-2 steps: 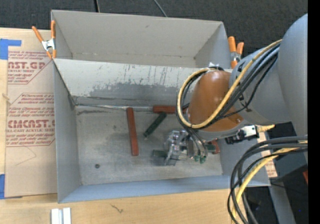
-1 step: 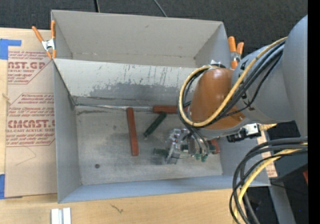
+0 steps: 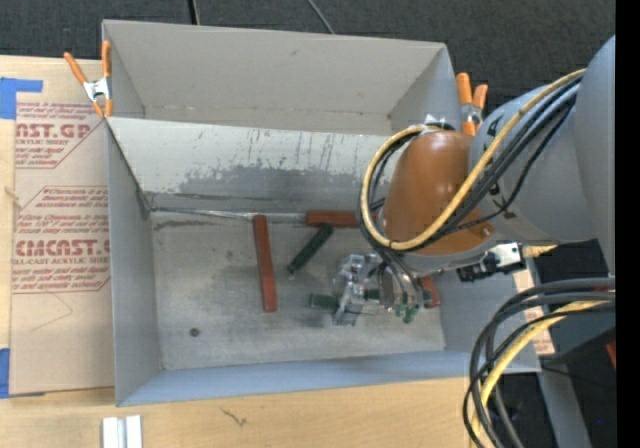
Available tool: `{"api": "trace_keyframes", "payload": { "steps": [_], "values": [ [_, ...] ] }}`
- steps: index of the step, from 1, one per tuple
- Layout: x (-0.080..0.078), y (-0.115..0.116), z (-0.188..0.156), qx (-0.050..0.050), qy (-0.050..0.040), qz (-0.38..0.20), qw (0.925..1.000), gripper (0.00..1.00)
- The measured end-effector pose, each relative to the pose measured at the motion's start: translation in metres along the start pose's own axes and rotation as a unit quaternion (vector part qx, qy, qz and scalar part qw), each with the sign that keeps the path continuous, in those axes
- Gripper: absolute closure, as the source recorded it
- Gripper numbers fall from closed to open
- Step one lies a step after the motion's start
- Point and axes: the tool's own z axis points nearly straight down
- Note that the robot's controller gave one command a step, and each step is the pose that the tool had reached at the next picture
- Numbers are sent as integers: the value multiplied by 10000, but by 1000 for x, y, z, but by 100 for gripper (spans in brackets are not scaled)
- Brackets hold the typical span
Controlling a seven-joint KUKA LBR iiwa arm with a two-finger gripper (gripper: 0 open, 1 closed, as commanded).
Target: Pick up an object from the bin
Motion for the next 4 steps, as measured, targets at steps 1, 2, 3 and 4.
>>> {"api": "trace_keyframes", "payload": {
  "steps": [1,2,3,4],
  "values": [
    [1,0,-15,3,18,1,10000,100],
    [1,0,-33,1,9,3,10000,100],
    [0,0,-49,-2,-11,0,10000,100],
    [0,0,-59,-3,-19,-1,10000,100]
  ]
}}
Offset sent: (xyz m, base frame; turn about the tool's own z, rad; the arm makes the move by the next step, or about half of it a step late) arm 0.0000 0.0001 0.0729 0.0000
